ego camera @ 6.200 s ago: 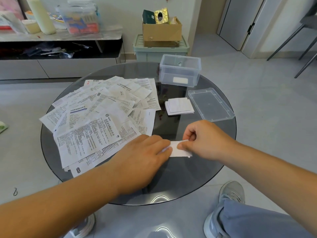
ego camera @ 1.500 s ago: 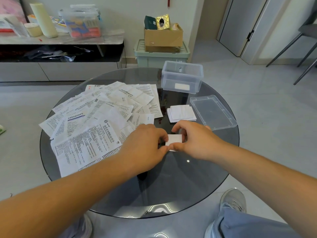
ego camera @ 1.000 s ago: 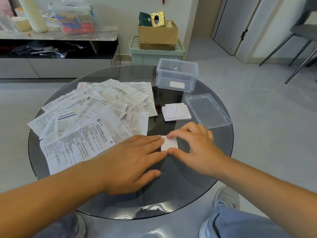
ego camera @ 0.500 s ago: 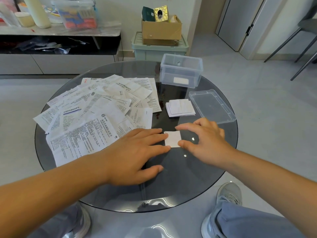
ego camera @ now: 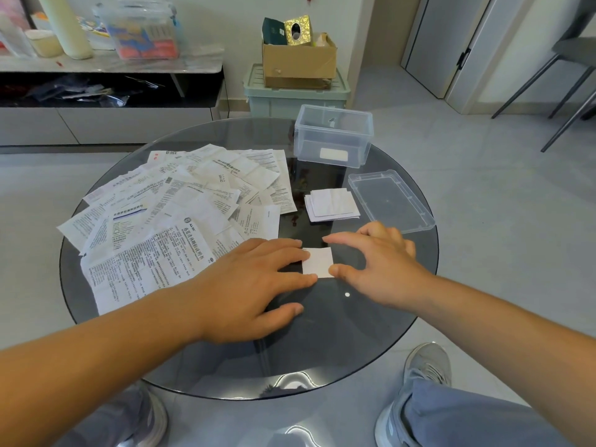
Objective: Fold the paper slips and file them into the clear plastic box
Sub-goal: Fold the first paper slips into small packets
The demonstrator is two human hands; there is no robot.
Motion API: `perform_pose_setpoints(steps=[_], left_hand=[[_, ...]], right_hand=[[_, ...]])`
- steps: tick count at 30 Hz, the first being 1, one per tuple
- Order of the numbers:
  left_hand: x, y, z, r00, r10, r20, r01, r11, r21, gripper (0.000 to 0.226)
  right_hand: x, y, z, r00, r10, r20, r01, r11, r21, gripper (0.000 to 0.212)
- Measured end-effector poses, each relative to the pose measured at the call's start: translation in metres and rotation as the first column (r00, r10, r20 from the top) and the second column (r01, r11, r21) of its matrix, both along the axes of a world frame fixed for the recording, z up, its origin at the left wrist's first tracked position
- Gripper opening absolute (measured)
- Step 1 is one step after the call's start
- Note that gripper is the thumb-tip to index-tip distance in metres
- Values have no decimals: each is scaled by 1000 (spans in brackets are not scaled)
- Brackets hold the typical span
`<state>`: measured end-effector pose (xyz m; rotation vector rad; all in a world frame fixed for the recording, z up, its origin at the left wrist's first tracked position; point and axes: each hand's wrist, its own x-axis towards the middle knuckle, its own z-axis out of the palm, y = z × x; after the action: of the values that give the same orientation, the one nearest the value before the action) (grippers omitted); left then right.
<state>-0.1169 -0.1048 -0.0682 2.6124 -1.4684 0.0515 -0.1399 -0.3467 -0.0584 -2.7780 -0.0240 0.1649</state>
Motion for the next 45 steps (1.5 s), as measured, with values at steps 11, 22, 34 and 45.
perform_pose_setpoints(steps=[11, 22, 34, 45], left_hand=[[1, 8, -10, 994, -15, -104, -2, 988, -157, 47], [5, -23, 7, 942, 238, -237, -316, 865, -389, 38], [13, -38, 15, 902, 370, -224, -417, 882, -222, 59], [51, -58, 59, 434, 76, -898, -818, 451, -357, 25]], right_hand=[[-2, 2, 4, 1000, 2, -25, -3, 1000, -2, 41], [7, 4, 15, 999, 4, -45, 5, 980, 197, 47], [27, 21, 19, 997, 76, -35, -65, 967, 245, 19], [54, 2, 56, 970, -161, -182, 242, 591, 770, 11]])
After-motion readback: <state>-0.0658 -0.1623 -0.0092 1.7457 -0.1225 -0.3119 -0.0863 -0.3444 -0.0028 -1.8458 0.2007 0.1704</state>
